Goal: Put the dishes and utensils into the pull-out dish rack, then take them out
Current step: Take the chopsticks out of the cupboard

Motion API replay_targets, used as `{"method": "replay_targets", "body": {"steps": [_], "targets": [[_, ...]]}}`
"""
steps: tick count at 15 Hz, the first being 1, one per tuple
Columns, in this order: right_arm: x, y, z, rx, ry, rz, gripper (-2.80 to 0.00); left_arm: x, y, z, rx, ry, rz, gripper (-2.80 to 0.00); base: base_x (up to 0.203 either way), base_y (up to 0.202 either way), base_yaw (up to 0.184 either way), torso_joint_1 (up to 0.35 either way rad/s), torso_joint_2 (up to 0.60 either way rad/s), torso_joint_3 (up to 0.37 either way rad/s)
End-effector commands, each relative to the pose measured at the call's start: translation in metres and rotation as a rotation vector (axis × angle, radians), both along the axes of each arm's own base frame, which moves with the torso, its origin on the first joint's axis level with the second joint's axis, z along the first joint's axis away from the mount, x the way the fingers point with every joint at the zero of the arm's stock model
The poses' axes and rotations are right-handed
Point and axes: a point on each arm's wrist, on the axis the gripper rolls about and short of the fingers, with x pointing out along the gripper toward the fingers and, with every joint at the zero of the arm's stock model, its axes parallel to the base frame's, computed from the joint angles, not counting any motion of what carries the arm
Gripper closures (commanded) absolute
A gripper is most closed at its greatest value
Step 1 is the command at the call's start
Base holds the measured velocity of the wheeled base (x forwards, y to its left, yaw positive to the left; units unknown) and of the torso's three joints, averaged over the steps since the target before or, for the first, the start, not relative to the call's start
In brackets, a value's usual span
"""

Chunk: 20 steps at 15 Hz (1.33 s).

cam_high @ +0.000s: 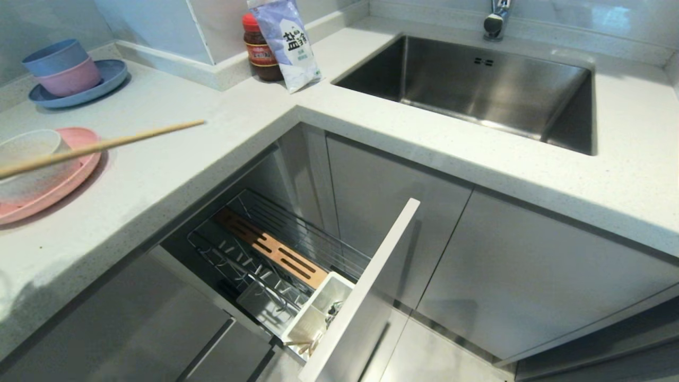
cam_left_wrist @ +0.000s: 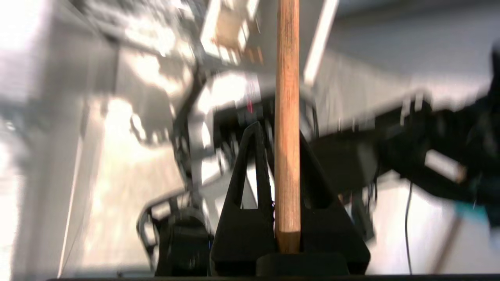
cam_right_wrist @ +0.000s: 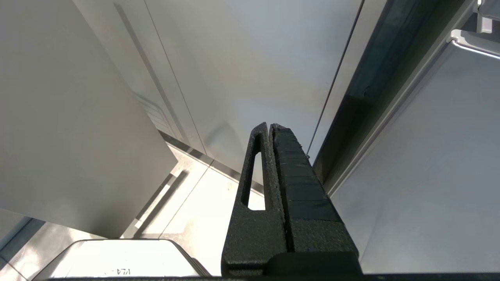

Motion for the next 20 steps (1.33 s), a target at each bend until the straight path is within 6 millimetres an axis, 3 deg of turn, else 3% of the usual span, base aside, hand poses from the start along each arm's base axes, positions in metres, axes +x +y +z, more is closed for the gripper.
{"method": "replay_targets", "body": {"steps": [1, 6, 11, 15, 20], "targets": [[0.0, 0.0, 0.0, 0.0, -0.001, 0.0, 0.0, -0.02, 0.013, 0.007, -0.028, -0.119, 0.091, 0.0, 0.0, 0.0, 0.0, 0.0, 0.0, 0.0], [0.0, 0.0, 0.0, 0.0, -0.001, 0.0, 0.0, -0.05, 0.021, 0.014, 0.012, -0.308, 0.371, 0.0, 0.0, 0.0, 0.0, 0.0, 0.0, 0.0], [0.0, 0.0, 0.0, 0.0, -0.001, 0.0, 0.0, -0.067, 0.01, 0.01, 0.067, -0.355, 0.793, 0.0, 0.0, 0.0, 0.0, 0.0, 0.0, 0.0], [0.0, 0.0, 0.0, 0.0, -0.001, 0.0, 0.0, -0.043, 0.02, -0.006, 0.013, -0.244, 1.149, 0.0, 0.0, 0.0, 0.0, 0.0, 0.0, 0.0], [0.0, 0.0, 0.0, 0.0, -0.001, 0.0, 0.0, 0.011, 0.044, -0.02, 0.014, -0.101, 1.256, 0.0, 0.0, 0.0, 0.0, 0.0, 0.0, 0.0]]}}
